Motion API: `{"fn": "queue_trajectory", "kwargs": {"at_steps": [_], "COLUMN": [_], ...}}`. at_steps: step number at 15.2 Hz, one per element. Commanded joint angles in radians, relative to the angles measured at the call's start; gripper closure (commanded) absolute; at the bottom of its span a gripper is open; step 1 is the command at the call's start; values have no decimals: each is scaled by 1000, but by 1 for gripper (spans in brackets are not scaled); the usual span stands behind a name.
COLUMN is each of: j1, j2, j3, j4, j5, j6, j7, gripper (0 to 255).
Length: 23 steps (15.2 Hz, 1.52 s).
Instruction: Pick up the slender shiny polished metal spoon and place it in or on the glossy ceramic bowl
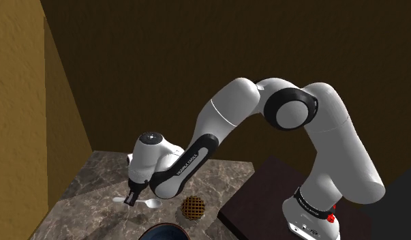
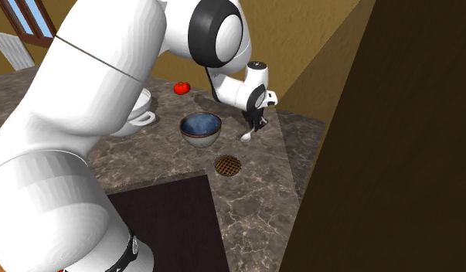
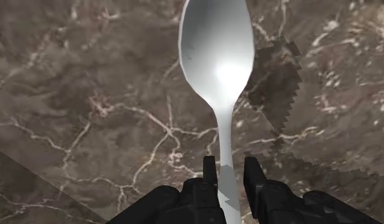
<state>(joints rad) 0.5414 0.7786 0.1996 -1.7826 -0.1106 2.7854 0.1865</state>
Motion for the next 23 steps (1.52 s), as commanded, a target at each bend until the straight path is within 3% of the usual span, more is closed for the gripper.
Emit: {"fn": "queue_trajectory", "kwargs": {"at_steps": [1,23], "j1": [-2,-40], "j2": [-22,-244], "j3": [4,53], "j4": [-5,-36], "j5": [3,45], "j6": [-17,-207], "j7": [1,-12], "gripper": [255,255]}}
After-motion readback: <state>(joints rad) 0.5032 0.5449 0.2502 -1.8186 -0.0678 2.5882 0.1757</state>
